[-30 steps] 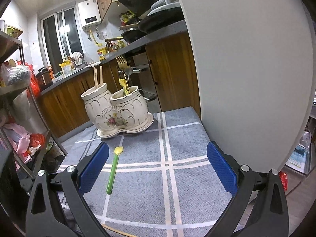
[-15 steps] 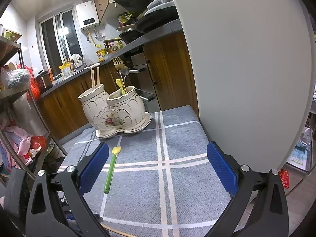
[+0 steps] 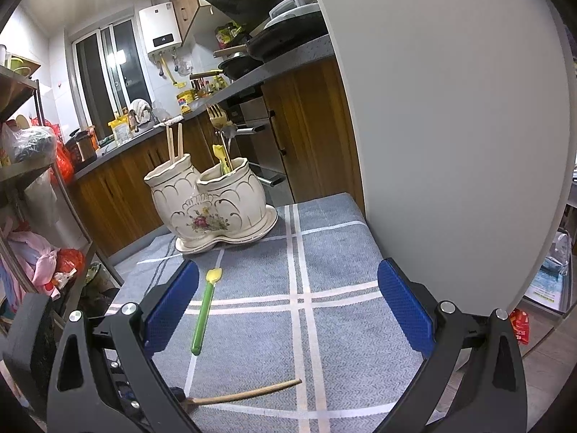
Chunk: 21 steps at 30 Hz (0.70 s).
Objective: Organize utensils
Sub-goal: 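Grasp the wooden chopstick lying on the cloth with the left tool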
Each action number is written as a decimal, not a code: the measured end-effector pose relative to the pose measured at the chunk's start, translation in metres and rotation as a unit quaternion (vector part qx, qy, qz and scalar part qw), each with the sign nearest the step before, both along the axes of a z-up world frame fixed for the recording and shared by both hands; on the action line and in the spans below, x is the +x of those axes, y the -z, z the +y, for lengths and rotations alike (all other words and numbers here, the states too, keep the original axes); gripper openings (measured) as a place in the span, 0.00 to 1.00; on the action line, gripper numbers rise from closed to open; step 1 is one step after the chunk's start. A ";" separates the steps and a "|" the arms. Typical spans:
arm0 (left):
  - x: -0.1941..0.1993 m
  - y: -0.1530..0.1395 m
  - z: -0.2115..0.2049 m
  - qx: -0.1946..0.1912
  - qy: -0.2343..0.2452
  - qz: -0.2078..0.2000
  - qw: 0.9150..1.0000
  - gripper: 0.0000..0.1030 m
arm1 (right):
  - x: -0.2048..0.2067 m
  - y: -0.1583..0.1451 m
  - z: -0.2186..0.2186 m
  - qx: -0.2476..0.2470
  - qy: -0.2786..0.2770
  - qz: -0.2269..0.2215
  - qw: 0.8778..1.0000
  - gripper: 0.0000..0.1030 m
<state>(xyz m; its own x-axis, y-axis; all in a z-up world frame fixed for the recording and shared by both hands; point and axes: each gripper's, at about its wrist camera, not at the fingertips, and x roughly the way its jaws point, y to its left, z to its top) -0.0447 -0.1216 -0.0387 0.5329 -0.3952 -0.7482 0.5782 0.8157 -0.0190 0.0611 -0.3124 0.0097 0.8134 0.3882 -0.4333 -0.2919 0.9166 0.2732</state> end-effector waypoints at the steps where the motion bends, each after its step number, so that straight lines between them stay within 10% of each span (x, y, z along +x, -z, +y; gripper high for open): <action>1: 0.001 0.000 0.002 0.000 -0.004 -0.002 1.000 0.00 | 0.001 0.000 0.000 -0.001 0.000 0.001 1.000 0.95; 21: 0.013 0.004 -0.031 -0.008 0.026 0.007 1.000 0.16 | 0.007 0.000 0.000 -0.008 0.012 -0.001 1.000 0.95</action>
